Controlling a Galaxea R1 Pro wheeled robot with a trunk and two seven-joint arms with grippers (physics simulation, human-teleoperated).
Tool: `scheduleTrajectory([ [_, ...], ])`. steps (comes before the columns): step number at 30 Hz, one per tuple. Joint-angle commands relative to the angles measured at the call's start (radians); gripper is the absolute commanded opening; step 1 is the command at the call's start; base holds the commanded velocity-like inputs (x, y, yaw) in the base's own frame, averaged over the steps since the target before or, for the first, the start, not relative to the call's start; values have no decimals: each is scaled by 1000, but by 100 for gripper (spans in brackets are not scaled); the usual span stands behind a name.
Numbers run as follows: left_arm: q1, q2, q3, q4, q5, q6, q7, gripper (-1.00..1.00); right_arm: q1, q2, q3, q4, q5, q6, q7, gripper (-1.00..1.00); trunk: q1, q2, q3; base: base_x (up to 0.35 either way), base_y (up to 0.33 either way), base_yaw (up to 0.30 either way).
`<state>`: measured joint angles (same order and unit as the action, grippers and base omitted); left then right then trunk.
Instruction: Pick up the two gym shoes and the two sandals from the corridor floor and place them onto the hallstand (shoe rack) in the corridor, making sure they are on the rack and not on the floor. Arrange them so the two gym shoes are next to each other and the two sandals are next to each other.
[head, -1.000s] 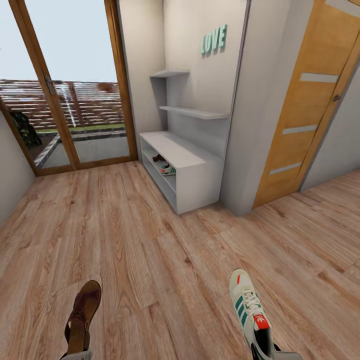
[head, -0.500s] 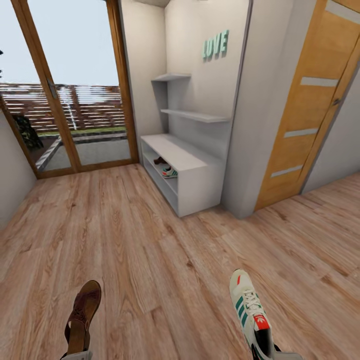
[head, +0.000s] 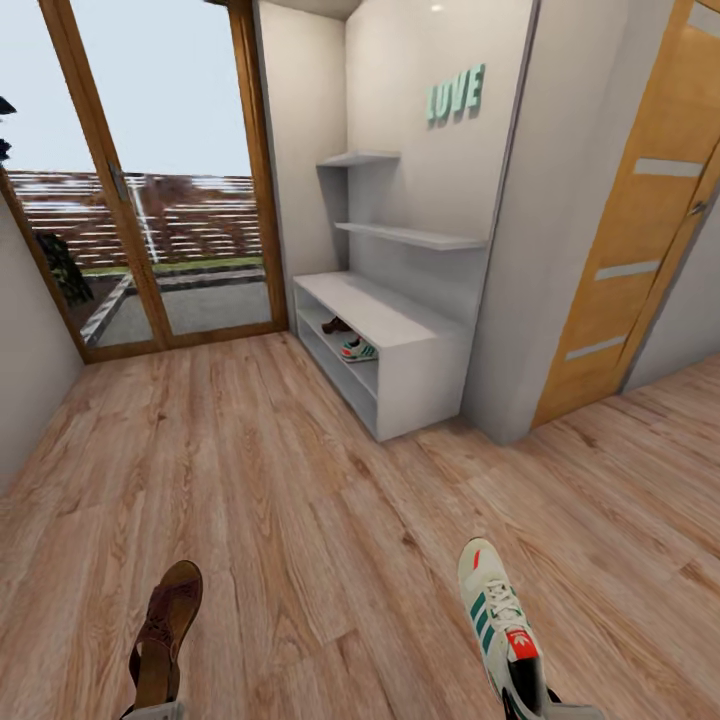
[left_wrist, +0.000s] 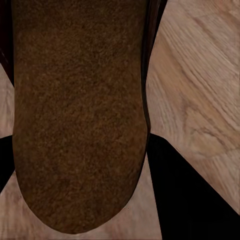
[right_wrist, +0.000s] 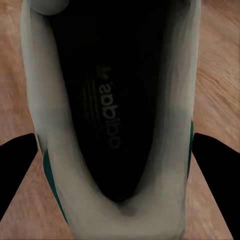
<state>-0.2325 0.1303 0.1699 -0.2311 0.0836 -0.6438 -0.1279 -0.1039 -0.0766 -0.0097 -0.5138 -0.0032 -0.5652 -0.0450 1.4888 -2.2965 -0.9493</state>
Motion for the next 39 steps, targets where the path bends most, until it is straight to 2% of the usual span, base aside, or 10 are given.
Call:
scheduleTrajectory([
  [1,-1,0,3,1,6,-1,-9,-100,0,0,0,0,1,-3,-3,-100,0,0,-1,95,298,0],
  [21,-1,0,5,1,5,-1,-9,-100,0,-2,0,9,2,-1,-1,-100,0,0,-1,156,292,11],
  [39,-1,0,5,1,5,0,-9,-100,0,-1,0,9,1,-1,-3,-100,0,0,-1,230,247,236],
])
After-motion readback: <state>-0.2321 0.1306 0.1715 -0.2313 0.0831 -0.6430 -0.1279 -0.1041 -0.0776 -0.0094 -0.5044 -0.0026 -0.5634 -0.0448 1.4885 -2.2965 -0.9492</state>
